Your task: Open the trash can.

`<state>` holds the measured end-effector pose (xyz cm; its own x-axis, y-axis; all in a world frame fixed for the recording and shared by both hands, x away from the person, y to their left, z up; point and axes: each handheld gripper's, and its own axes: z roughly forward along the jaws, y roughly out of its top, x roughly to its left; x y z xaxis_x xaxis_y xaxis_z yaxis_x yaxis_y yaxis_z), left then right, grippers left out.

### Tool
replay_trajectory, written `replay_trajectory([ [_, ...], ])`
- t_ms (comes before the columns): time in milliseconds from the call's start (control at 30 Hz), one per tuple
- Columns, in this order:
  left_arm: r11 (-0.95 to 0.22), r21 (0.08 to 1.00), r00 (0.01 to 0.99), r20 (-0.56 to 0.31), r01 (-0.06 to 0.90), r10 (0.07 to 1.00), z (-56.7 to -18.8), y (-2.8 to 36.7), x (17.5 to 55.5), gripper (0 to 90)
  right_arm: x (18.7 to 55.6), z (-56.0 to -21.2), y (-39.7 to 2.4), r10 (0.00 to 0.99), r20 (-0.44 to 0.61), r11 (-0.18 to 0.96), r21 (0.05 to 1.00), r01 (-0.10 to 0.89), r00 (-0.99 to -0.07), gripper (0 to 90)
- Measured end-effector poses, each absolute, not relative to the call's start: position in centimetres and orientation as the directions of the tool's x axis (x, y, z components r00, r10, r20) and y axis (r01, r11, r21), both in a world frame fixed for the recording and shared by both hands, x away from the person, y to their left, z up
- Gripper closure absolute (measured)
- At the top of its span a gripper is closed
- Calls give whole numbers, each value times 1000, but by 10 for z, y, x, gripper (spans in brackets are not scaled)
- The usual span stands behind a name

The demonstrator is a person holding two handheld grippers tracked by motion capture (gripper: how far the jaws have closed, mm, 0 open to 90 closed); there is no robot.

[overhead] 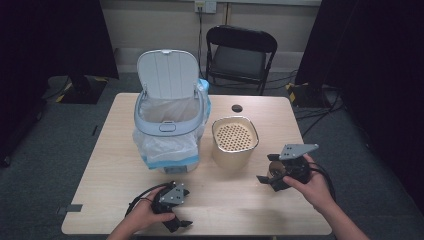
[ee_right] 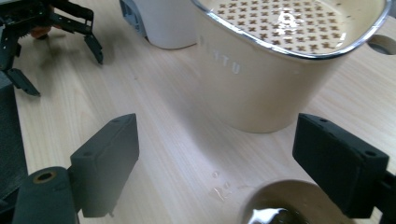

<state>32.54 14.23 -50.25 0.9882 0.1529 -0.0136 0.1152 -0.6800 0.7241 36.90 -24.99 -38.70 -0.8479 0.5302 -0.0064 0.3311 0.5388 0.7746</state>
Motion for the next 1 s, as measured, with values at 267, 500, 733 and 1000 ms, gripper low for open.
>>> replay_trajectory([
  [267,-678,725,988,-20,118,151,-503,141,325,0,371,-383,-266,563,-17,518,786,337,-826,141],
  [500,-679,724,988,-20,120,152,-503,141,324,0,373,-384,-279,588,-11,502,788,355,-809,141],
  [733,-679,724,988,-20,119,152,-503,141,324,0,375,-389,-289,613,-18,490,792,363,-790,140],
  [1000,-679,724,988,-20,119,152,-503,141,324,0,373,-396,-301,630,-4,470,798,377,-777,140],
])
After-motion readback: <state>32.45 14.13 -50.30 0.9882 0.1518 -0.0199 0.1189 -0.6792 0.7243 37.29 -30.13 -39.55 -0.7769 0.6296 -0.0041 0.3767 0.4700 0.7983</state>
